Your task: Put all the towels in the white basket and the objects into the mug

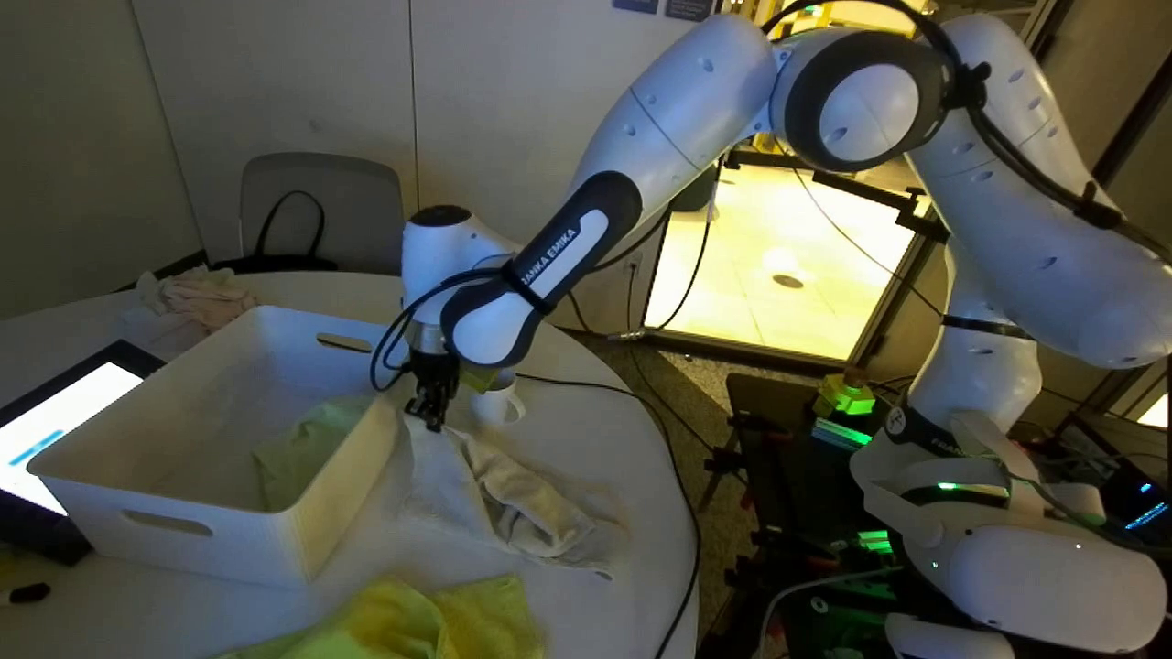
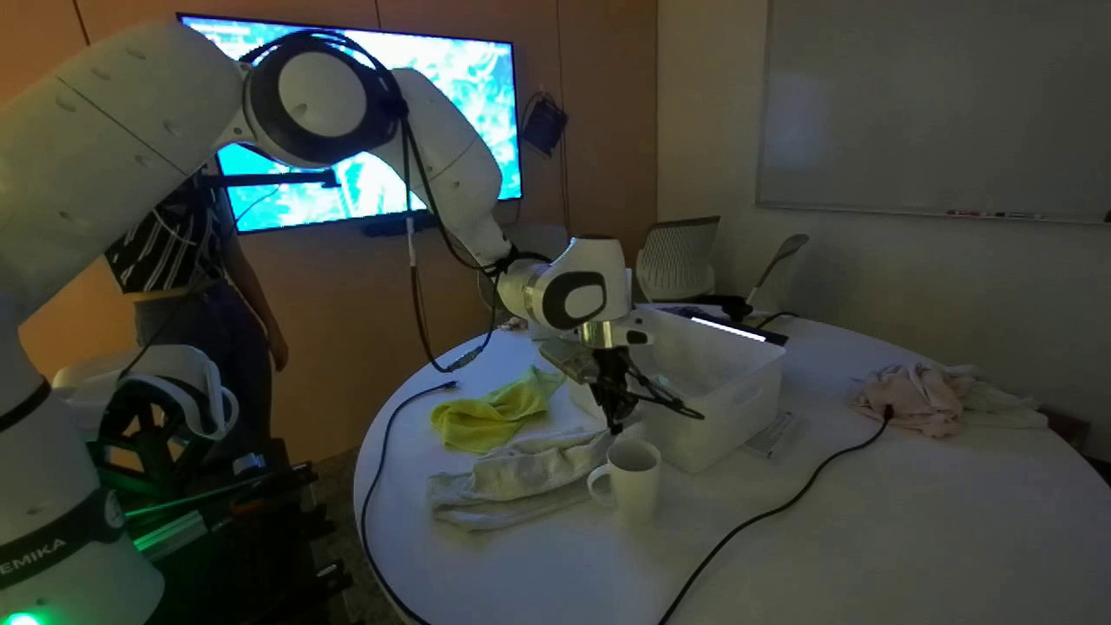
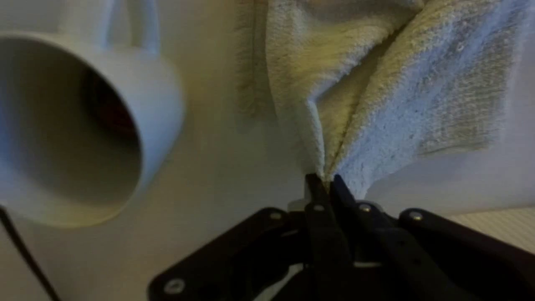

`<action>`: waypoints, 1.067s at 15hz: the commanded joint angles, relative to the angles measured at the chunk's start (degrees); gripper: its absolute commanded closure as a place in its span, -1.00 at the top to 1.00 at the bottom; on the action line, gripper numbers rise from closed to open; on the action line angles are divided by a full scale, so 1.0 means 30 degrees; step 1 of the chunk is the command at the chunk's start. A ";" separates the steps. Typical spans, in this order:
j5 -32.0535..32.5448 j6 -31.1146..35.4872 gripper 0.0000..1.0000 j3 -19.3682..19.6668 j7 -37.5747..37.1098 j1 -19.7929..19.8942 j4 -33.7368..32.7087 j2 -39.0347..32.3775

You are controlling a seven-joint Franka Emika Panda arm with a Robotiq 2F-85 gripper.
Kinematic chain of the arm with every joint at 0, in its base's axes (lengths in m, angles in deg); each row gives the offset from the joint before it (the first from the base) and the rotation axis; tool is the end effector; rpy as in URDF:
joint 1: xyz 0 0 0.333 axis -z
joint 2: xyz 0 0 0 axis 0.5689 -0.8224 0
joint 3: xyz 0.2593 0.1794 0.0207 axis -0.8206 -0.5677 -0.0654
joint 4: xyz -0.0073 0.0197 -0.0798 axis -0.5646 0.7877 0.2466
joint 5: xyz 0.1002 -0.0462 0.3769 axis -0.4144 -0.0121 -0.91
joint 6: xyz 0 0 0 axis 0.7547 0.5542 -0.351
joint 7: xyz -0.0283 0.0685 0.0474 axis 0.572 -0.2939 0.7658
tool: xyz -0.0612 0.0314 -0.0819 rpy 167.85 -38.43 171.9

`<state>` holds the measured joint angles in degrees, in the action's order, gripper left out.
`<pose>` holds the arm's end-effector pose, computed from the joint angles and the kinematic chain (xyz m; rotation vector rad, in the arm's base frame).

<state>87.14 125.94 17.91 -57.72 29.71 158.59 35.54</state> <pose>0.6880 0.0219 0.1114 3.0799 -0.1551 0.1227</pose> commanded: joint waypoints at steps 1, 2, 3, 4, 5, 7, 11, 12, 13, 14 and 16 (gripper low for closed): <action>0.0179 0.0911 -0.96 0.0255 -0.0157 -0.0296 0.4169 0.4354; 0.0215 0.0788 -0.96 0.0171 -0.0007 -0.0268 0.4719 0.5167; 0.0236 0.0526 -0.96 -0.0010 0.0259 -0.0206 0.5236 0.6072; 0.0312 0.0365 -0.96 -0.0093 0.0342 -0.0220 0.5647 0.6817; 0.0340 0.0134 -0.96 -0.0264 0.0505 -0.0194 0.6027 0.7613; 0.0397 -0.0370 -0.96 -0.0504 0.0616 -0.0232 0.6554 0.9014; 0.0942 -0.1322 -0.96 -0.0543 -0.0273 -0.0660 0.6886 1.1272; 0.1023 -0.1587 -0.96 -0.0652 -0.0211 -0.0653 0.6926 1.1746; 0.1271 -0.1972 -0.96 -0.0738 -0.0658 -0.0911 0.7143 1.2582; 0.1271 -0.2343 -0.96 -0.0889 -0.0622 -0.0895 0.7124 1.3040; 0.1467 -0.2944 -0.96 -0.1146 -0.1108 -0.1011 0.7060 1.3969</action>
<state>89.97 119.55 15.38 -58.37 27.36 177.84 71.68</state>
